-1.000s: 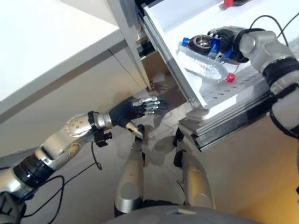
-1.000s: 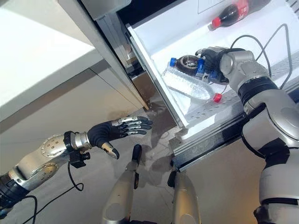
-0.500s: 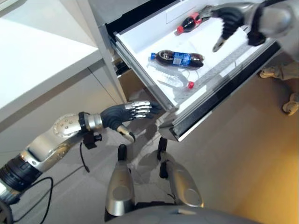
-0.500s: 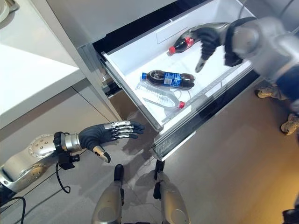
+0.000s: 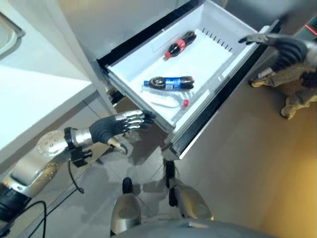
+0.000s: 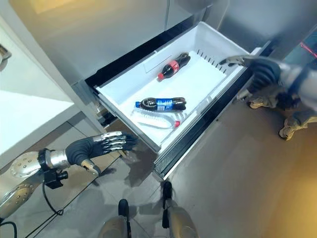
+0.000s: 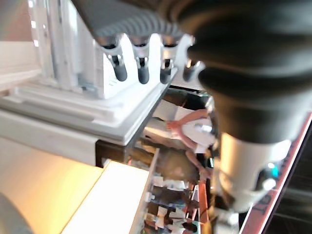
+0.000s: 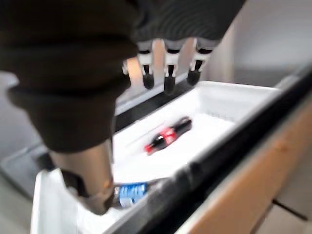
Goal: Take the drinks into the refrigerator
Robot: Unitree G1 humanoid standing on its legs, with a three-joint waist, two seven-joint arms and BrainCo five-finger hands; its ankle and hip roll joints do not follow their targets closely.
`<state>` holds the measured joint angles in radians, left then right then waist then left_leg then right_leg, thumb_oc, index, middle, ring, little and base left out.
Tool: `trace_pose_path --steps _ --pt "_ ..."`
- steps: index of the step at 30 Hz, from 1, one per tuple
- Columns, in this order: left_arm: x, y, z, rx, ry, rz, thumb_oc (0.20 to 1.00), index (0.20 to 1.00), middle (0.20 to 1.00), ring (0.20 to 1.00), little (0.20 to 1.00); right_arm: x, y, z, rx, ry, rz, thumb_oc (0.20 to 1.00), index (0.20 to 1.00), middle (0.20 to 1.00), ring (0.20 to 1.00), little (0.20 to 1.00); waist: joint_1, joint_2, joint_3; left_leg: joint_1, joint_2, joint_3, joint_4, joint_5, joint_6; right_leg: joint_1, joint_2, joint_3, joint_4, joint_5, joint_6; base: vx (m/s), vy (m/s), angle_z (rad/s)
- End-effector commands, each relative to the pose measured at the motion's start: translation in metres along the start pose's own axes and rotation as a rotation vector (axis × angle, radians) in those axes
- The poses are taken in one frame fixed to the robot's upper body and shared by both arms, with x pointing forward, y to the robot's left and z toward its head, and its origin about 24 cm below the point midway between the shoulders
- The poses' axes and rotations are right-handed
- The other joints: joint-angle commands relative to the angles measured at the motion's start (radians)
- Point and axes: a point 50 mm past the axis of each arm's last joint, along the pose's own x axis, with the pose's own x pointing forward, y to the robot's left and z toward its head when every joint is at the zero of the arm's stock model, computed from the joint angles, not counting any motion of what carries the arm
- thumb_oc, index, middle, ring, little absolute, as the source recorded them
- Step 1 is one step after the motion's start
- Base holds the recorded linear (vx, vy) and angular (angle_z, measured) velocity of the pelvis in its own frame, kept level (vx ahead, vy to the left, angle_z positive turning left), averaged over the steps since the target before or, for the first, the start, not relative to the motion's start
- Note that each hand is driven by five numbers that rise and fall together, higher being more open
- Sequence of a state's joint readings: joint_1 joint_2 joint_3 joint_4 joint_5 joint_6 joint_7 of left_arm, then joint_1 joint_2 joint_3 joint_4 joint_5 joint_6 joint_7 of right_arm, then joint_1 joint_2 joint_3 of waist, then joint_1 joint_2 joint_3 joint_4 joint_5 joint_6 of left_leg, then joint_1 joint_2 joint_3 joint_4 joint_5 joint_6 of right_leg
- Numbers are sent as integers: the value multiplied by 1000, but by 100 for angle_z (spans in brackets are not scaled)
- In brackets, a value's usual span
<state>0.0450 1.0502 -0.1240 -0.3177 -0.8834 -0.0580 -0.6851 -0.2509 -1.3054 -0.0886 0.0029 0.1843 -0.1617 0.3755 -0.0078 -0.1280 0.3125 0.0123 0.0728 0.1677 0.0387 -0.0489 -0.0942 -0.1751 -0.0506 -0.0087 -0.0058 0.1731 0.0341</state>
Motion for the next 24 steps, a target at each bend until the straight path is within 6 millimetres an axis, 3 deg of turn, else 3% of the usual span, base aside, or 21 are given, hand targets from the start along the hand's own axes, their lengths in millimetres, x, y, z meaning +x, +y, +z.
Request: trace_pose_path --steps 1,2,4,7,14,15,17,18,19,24 --pt "-1 -5 8 69 -27 -29 1000 1000 1000 1000 1000 -13 -11 -2 -76 12 -82 1000 1000 1000 1000 1000 3 6 -35 -7 -25 -36 -25 -31 73 3 -34 -2 119 -94 108 91 18 -7" --pt "-3 -6 4 70 -32 -8 1000 1000 1000 1000 1000 -26 7 -12 -61 59 -50 1000 1000 1000 1000 1000 1 10 -41 0 -23 -31 -24 -36 74 7 -33 1 118 -98 109 65 9 -10" --pt "-2 -8 1 65 -37 -7 1000 1000 1000 1000 1000 -34 17 -19 -35 87 -49 1000 1000 1000 1000 1000 6 13 -44 4 -23 -29 -24 -40 75 9 -31 4 117 -99 109 52 5 -17" --pt "-3 -12 -5 45 -45 4 1000 1000 1000 1000 1000 -49 51 -36 28 170 22 1000 1000 1000 1000 1000 1 19 -50 20 -23 -21 -30 -45 76 16 -27 8 110 -99 108 46 0 -13" --pt "-4 -13 -5 71 -54 16 1000 1000 1000 1000 1000 -60 107 -53 124 261 180 1000 1000 1000 1000 1000 -3 31 -57 50 -19 -6 -43 -49 75 27 -15 22 104 -105 105 23 0 -4" --pt "-3 -13 -5 73 -59 16 1000 1000 1000 1000 1000 -58 115 -55 151 261 193 598 598 598 598 598 -1 33 -57 53 -18 -5 -44 -49 74 28 -15 23 104 -106 105 18 -12 -6" --pt "0 -13 -4 77 -65 4 1000 1000 1000 1000 1000 -56 133 -61 207 283 233 460 460 460 460 460 5 37 -56 55 -18 -4 -45 -48 73 31 -14 23 104 -107 103 9 -13 -5" --pt "0 -13 -3 82 -70 5 1000 1000 1000 1000 1000 -54 139 -62 215 288 249 235 235 235 235 235 6 39 -55 58 -18 -4 -47 -48 73 33 -14 22 104 -108 103 13 -19 -3" --pt "2 -12 -3 81 -81 5 1000 1000 1000 1000 1000 -50 153 -65 236 300 280 200 200 200 200 200 13 46 -56 62 -17 -5 -48 -47 71 38 -14 20 103 -111 102 0 0 0" --pt "8 -11 -3 72 -90 -11 1000 1000 1000 1000 1000 -31 178 -68 244 302 360 200 200 200 200 200 29 59 -55 70 -16 -11 -50 -45 69 49 -16 15 104 -118 97 0 0 0"
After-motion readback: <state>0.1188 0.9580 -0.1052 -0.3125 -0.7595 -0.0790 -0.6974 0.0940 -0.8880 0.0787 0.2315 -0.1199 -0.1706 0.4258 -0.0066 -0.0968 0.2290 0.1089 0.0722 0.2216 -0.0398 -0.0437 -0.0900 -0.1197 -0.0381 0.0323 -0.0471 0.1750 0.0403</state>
